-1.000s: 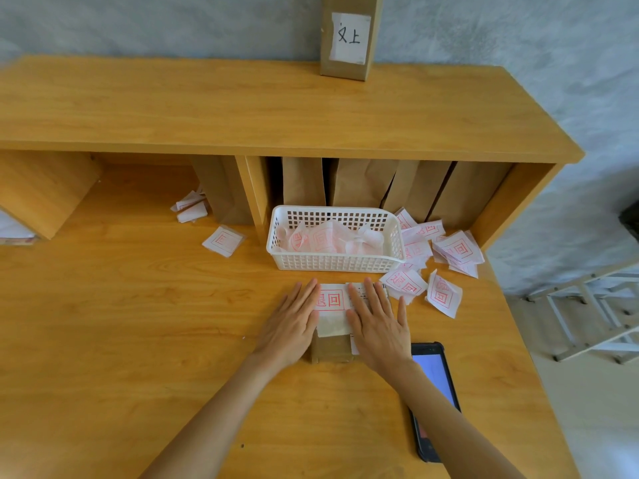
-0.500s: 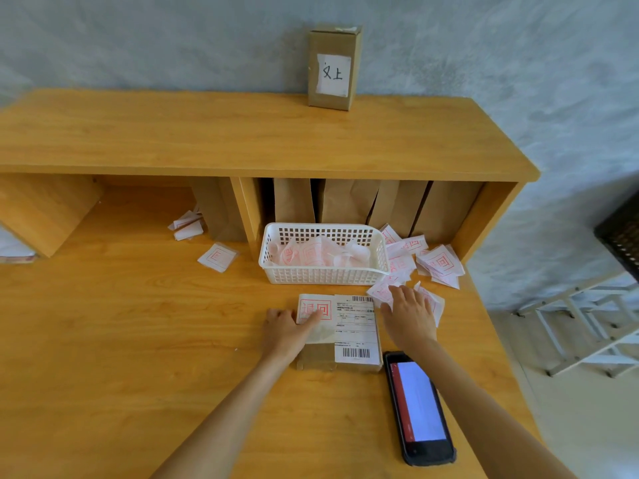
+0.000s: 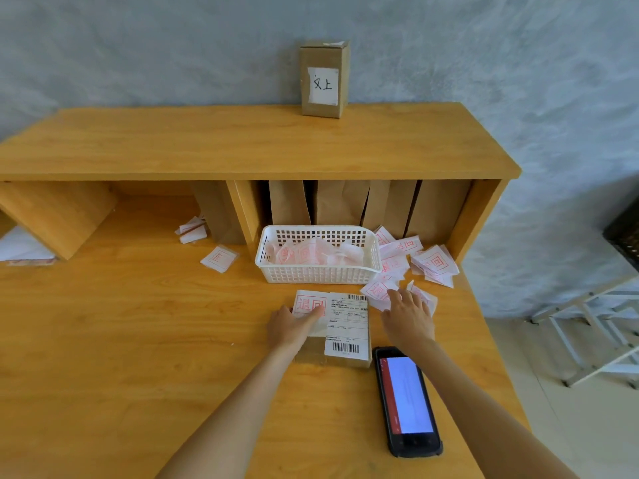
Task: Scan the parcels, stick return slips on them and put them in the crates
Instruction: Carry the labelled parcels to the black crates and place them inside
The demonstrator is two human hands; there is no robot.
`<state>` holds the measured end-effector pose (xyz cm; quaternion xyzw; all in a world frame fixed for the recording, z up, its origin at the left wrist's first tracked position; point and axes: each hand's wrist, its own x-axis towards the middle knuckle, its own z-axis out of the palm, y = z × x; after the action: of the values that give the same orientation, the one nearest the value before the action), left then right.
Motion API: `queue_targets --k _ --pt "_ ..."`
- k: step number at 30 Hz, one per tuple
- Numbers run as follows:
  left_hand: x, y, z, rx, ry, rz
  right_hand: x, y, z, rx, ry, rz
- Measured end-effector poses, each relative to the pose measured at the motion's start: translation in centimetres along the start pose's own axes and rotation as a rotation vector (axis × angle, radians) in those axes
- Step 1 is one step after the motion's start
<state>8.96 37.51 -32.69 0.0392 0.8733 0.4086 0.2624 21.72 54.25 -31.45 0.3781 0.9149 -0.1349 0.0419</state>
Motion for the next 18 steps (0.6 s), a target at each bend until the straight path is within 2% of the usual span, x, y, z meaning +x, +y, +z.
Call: queue_targets --k 3,7,15,18 --pt "1.1 -1.1 1.2 0.021 0.001 -0.034 -1.2 0.6 -0.4 0.012 0.015 0.022" --pt "-0.7 0.6 0.5 -0.16 -0.043 -0.045 -3.1 1.6 -1.6 -0.018 0.068 0.071" --pt "-2.4 2.0 -2.5 -0.185 -0.056 0.174 -8.2 0.7 -6.1 -0.094 0.197 0.174" --pt "-3.0 3.3 -4.8 -0.257 -0.072 0.198 -10.1 0.0 -8.3 -0.114 0.234 0.175"
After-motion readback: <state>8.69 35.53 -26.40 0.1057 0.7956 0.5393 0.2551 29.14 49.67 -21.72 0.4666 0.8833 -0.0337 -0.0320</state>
